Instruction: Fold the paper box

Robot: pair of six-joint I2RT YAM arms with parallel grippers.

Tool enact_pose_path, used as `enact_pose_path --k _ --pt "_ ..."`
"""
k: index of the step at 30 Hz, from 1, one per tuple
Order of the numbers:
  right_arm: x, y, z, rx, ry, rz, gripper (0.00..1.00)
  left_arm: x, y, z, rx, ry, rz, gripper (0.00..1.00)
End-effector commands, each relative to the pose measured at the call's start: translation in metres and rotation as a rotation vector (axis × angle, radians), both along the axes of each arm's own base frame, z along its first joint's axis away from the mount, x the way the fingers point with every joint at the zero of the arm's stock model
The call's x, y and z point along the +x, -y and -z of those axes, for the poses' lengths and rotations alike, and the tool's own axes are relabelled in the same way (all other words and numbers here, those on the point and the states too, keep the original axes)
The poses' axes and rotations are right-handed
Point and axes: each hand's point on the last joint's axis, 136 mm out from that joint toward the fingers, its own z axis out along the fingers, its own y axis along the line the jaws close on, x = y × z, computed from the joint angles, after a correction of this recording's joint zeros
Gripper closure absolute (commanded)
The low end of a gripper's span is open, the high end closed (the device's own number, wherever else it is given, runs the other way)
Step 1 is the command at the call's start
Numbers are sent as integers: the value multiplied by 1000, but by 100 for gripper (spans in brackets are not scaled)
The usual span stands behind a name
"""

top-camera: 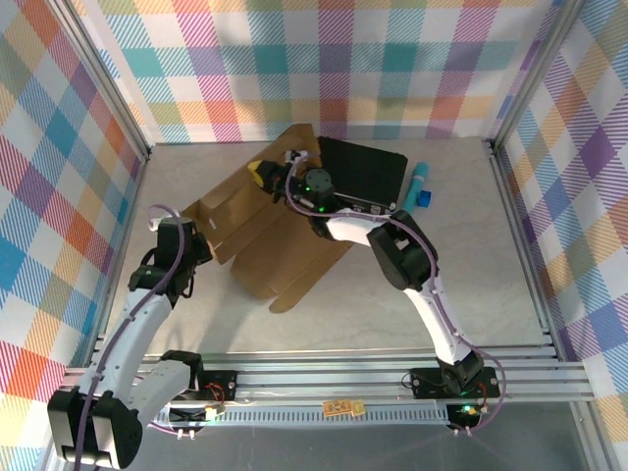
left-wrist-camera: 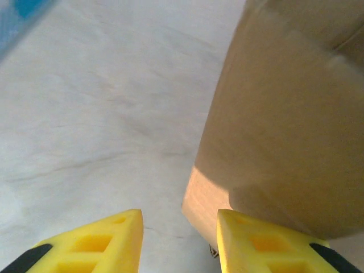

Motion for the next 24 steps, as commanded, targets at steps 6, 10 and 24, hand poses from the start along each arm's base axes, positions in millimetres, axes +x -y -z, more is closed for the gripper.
enact_pose_path --k 6,10,24 --pt "5 -51 19 -47 -11 -194 100 -59 -45 -7 64 -53 -271 59" --pt "16 -49 32 -47 -30 -193 100 -76 -47 -8 48 -75 -288 57" --pt "32 -22 37 -85 -27 -238 100 -74 -46 6 -45 -156 -268 59"
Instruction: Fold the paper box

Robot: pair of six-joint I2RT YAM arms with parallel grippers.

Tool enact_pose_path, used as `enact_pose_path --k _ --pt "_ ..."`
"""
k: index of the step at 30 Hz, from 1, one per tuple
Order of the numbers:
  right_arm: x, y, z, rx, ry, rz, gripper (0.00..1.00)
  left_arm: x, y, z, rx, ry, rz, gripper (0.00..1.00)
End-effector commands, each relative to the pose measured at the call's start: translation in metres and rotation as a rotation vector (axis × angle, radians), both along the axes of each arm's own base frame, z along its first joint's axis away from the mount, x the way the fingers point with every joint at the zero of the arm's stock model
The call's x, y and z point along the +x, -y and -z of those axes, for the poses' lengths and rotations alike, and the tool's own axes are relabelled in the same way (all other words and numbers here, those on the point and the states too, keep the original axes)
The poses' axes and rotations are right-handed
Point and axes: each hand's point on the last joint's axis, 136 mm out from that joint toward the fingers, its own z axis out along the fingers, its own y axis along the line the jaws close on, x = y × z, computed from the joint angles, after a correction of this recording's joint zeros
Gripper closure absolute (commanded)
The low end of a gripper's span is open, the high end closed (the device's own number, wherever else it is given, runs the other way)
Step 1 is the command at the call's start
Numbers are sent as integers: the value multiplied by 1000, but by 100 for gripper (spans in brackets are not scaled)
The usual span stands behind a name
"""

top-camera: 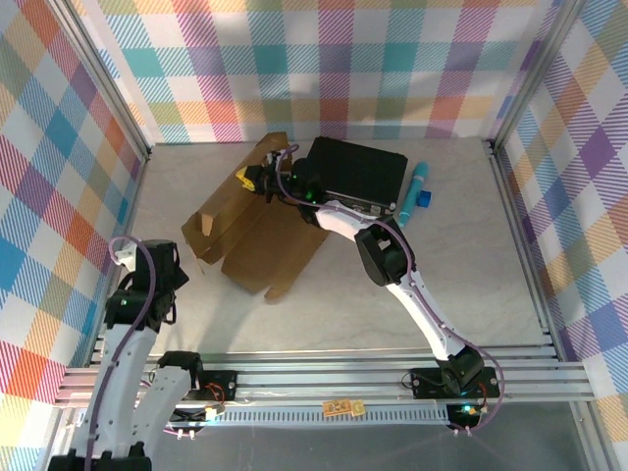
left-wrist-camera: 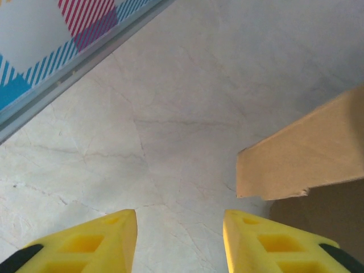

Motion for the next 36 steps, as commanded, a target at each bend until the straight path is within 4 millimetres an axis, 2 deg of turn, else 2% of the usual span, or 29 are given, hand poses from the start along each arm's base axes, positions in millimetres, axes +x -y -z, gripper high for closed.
enact_pose_path --k 1,6,8,11,16,24,29,36 --pt "8 13 -14 5 17 -14 100 10 -5 16 -53 -58 2 61" --pt "6 12 -6 -4 -7 -46 100 41 -15 26 -54 -27 46 64" --pt "7 12 -4 1 -15 -43 100 59 -12 35 -72 -33 94 65" --pt "9 11 -2 -1 -22 -38 100 74 -10 53 -101 -85 130 68" --pt "14 8 -3 18 -21 -33 100 90 2 67 -156 -78 194 69" --pt "11 3 -1 22 -16 -39 100 96 17 74 -205 -36 255 70" --pt "0 -3 0 2 9 -63 100 88 22 80 -224 -41 244 70" --pt "-11 -8 11 -30 5 -80 100 79 26 94 -256 -63 222 69"
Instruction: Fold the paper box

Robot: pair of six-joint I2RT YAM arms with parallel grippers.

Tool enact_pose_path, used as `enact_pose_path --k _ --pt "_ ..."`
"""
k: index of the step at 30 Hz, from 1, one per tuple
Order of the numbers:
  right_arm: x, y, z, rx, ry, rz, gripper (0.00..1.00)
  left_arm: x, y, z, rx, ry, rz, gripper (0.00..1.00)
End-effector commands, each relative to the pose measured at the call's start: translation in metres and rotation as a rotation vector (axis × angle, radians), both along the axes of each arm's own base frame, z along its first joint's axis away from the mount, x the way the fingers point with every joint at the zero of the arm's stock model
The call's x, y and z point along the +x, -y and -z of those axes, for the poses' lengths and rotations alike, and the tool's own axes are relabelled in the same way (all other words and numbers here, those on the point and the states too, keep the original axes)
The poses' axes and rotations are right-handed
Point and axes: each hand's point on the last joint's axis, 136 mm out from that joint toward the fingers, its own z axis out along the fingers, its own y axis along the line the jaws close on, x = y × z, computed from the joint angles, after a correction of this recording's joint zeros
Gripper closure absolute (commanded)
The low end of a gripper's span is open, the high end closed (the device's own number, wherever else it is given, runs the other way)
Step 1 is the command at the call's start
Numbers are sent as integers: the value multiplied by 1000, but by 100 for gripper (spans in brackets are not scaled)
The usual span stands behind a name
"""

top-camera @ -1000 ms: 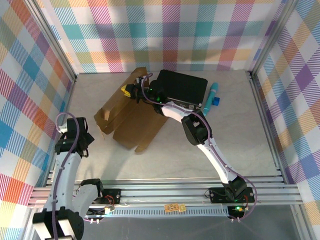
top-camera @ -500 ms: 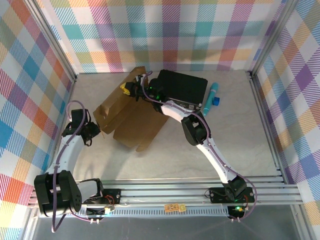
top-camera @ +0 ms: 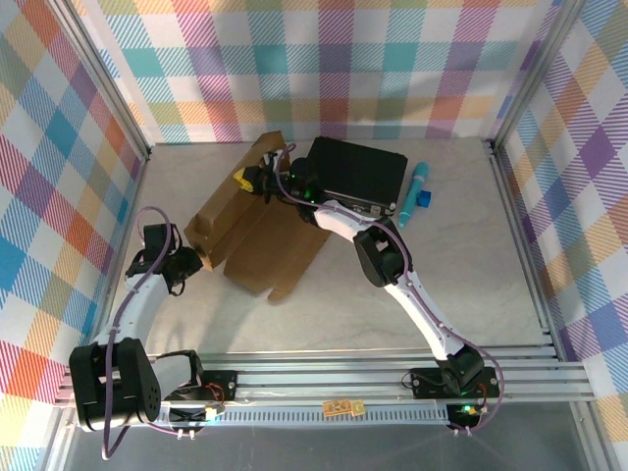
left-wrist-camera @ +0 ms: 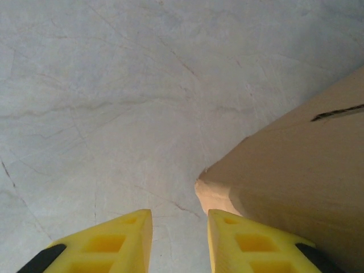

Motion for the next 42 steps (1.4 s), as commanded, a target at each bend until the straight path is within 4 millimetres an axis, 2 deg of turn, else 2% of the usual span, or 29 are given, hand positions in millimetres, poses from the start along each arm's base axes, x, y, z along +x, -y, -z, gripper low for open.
enact_pose_path --k 1,12,17,20,23,27,33,42 --pt "-7 0 6 -32 8 -25 100 1 7 4 -34 14 -2 69" --pt "-6 0 5 -31 11 -17 100 16 34 0 -45 98 95 68" --pt "-6 0 4 -27 10 -19 100 20 38 -1 -36 119 111 67" --pt "-6 0 3 -27 6 -21 100 25 40 -7 -37 150 124 67" --pt "-6 0 2 -21 5 -19 100 30 44 -21 -46 219 140 66" --pt "-3 1 -1 -18 2 -5 100 29 52 -33 -103 306 140 61" --pt "-2 2 -1 4 -7 0 100 23 54 -29 -141 311 121 61" --pt "-19 5 -23 10 69 -54 100 19 53 -36 -164 325 82 58"
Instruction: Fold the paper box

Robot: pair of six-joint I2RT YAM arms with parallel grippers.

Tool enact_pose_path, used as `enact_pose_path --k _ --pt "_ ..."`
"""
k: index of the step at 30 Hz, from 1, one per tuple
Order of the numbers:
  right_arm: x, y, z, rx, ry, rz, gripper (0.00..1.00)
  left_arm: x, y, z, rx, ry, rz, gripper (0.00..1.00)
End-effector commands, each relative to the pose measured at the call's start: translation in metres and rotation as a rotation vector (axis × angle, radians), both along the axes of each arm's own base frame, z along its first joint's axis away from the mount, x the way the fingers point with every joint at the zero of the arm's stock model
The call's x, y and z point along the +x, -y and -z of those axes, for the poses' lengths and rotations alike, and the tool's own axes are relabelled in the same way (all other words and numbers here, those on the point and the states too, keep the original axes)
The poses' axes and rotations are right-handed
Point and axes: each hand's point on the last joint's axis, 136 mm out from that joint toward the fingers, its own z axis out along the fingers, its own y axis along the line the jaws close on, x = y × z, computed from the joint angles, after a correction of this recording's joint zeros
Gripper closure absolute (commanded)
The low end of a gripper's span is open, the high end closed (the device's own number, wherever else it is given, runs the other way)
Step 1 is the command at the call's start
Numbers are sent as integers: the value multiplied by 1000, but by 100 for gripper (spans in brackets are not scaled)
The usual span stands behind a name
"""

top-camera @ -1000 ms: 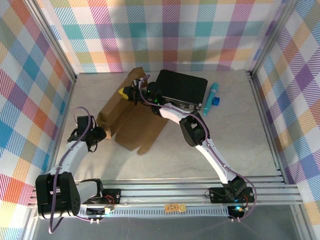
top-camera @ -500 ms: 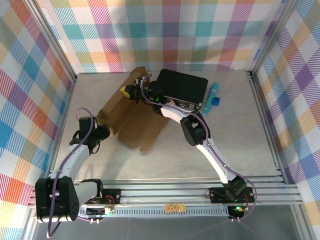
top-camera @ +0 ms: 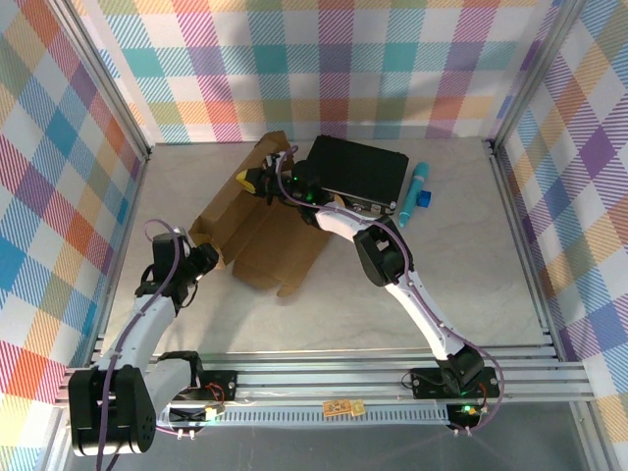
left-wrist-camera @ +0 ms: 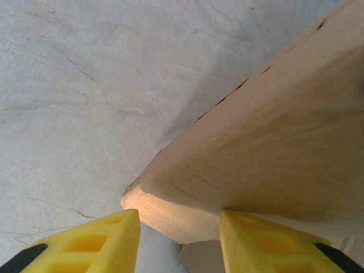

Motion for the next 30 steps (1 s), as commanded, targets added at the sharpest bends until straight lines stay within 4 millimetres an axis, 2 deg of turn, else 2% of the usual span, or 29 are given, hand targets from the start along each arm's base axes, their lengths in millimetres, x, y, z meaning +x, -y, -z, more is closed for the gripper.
enact_pose_path --k 1,5,9,12,15,18,22,24,26,30 --pt "-17 4 -26 3 56 -59 100 1 5 -14 -46 56 -17 57" --pt "-15 7 -24 -8 46 -27 100 -21 -6 -19 -59 37 -131 51" --pt "-10 7 -30 6 44 -2 100 -33 -7 -28 -105 86 -172 47" --pt "-8 6 -33 10 46 0 100 -42 -6 -19 -100 54 -168 43" --pt "-8 5 -32 4 45 -4 100 -42 1 -8 -126 28 -131 49" --pt "-8 5 -27 -4 36 -4 100 -46 2 1 -143 -31 -144 59" --pt "-5 5 -23 -11 24 8 100 -68 4 -2 -264 -113 -264 63" --pt "-2 6 -22 -10 16 23 100 -83 11 4 -391 -173 -354 62" --pt "0 6 -23 -7 9 36 100 -90 26 5 -490 -199 -382 54" --pt "1 6 -19 -13 -5 47 100 -83 41 -10 -525 -122 -387 49"
